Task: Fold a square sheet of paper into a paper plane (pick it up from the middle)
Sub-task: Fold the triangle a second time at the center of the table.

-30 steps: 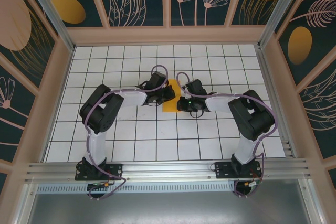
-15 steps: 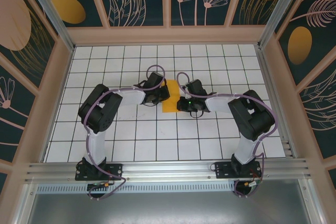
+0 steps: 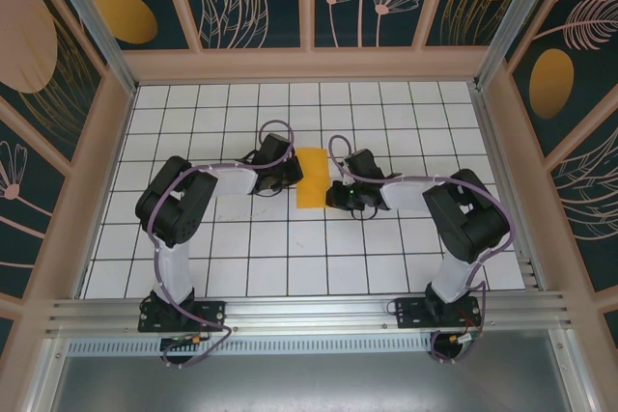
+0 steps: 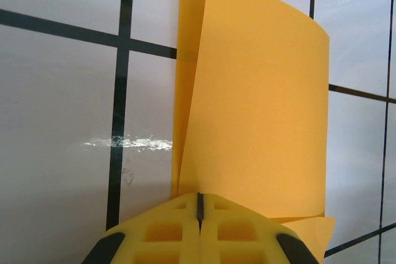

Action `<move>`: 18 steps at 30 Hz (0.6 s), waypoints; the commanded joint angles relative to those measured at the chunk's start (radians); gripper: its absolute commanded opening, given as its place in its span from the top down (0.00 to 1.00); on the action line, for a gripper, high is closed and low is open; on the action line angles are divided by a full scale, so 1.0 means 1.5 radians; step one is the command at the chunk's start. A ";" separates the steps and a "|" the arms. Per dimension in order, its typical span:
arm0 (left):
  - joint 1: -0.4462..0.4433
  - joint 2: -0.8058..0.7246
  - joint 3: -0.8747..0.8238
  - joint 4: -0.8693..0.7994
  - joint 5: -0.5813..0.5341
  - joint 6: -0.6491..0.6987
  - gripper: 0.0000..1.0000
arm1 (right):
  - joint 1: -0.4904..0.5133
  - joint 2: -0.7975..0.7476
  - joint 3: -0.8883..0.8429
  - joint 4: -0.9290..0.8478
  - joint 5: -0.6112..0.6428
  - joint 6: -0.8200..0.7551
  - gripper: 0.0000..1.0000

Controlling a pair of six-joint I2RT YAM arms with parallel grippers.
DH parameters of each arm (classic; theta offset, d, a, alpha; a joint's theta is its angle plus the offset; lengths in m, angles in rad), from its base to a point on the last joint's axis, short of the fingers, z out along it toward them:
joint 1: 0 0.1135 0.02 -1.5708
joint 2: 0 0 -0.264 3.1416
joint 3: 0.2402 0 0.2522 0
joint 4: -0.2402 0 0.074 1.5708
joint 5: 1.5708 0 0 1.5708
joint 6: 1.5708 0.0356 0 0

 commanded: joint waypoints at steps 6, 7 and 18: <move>0.012 -0.061 0.028 -0.041 -0.003 0.107 0.91 | 0.010 -0.060 -0.015 -0.045 -0.006 0.038 0.95; 0.012 -0.070 0.027 -0.035 0.001 0.108 0.90 | 0.008 -0.064 -0.011 -0.043 -0.004 0.036 0.95; -0.028 -0.112 -0.059 0.083 0.078 0.024 0.91 | 0.011 0.002 0.064 -0.050 -0.006 0.004 0.95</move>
